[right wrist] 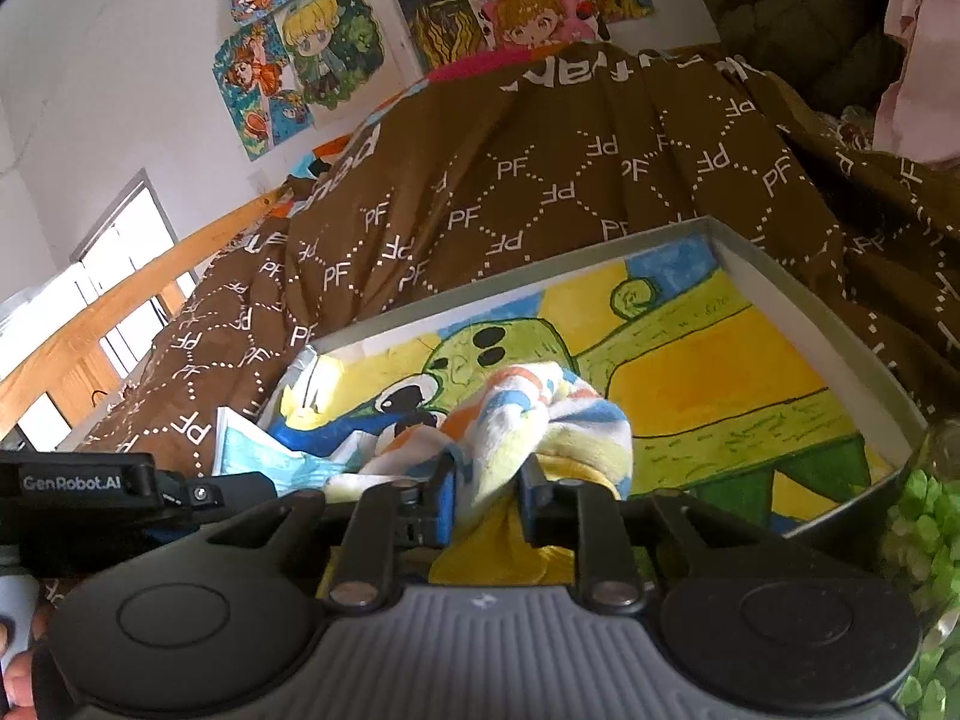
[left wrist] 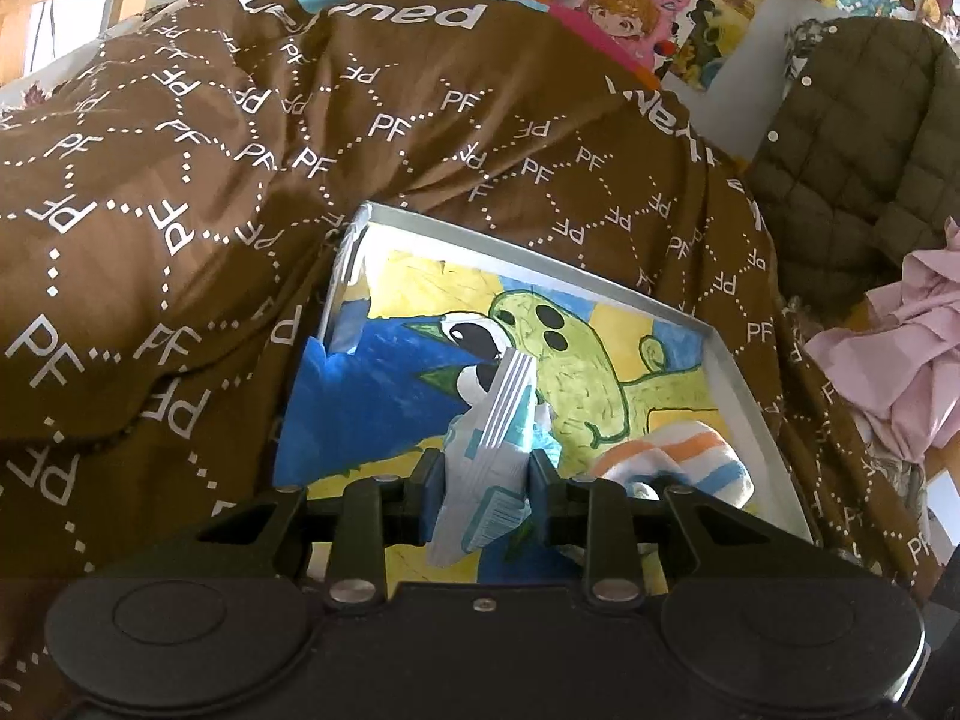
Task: Organize soft objects
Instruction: 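Open the left gripper to drop the packet while the right gripper releases the towel, then move both open grippers back toward the pile of soft items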
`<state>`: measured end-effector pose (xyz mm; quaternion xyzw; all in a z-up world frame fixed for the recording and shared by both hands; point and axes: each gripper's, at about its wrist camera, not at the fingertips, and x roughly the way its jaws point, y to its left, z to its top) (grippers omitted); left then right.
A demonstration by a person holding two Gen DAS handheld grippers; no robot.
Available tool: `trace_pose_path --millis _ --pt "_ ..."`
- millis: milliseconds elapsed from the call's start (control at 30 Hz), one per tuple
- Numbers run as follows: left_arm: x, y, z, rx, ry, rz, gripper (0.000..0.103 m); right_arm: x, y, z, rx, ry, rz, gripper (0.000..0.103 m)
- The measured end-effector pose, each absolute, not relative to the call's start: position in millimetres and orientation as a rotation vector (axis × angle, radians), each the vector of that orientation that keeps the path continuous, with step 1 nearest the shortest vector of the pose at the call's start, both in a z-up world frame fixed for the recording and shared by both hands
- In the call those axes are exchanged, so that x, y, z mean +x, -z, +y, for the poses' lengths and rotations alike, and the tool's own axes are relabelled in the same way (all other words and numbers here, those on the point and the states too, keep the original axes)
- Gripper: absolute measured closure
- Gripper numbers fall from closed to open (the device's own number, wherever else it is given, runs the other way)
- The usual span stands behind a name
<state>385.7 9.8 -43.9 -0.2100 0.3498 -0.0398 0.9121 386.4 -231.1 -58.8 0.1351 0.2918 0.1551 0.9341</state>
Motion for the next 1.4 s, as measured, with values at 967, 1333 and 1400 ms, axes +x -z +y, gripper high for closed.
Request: trace_pose_path --millis 967,1333,1400 --pt "282 -25 -8 -0.248 0.052 0.373 0.003 274 -39 -263 0.174 -0.270 0.269 0.000" --pt "204 -48 -15 -0.201 0.049 0.241 0.001 195 -53 -262 0.107 -0.198 0.147 0.000" --pt "191 -49 -15 -0.192 0.049 0.228 0.001 180 -52 -263 0.109 -0.186 0.145 0.000"
